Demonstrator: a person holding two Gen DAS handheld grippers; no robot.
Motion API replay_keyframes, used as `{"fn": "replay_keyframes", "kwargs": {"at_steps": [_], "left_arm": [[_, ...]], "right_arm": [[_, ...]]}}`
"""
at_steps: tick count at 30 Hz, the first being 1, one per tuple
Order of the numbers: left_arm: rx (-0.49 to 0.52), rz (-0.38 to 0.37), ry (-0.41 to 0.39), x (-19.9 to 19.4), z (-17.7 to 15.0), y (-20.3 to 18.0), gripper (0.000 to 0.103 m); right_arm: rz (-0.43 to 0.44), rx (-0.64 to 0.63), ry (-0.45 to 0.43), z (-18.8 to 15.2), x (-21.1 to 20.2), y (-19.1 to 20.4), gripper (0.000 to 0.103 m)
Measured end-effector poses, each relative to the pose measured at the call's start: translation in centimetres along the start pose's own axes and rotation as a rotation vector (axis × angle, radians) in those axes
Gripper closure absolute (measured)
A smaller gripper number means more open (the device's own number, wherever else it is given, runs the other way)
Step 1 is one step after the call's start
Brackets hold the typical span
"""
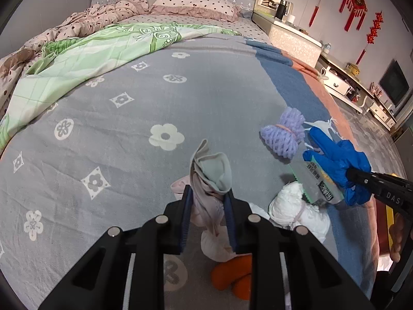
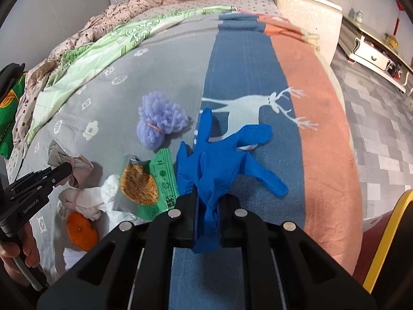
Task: Collect trash
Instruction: 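Grasp the grey-pink cloth with left tool while right tool grasps the blue glove, then carry the grey cloth and blue glove over the yellow bin with both tools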
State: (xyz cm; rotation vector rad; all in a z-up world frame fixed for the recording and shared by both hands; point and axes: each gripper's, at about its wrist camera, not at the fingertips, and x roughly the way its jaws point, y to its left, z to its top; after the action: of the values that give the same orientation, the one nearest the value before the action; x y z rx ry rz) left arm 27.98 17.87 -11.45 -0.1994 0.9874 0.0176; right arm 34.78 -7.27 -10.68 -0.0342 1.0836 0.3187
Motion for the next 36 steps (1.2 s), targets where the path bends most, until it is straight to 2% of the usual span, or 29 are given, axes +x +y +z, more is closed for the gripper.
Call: {"fn": "replay_keyframes", "kwargs": {"at_steps": [19,28,36], "left_arm": [[-0.020,-0.011,-0.073,-5.9,0.8,-0.3,0.081],[-0.002,-0.018,-0.107,-8.6,0.9,-2.0,0.081],[0.039,-0.053,-0.151,-11.5,1.2,-5.8,0.081]], "right_arm": [[0.055,0.033,-0.119,-0.9,-8.6,-1.7,0.094],[0.072,0.055,-0.167,-2.2,-12.8,-3.1,0.094],[0.072,0.081,-0.243,-3.1,-17.9,-5.4,0.094]]}}
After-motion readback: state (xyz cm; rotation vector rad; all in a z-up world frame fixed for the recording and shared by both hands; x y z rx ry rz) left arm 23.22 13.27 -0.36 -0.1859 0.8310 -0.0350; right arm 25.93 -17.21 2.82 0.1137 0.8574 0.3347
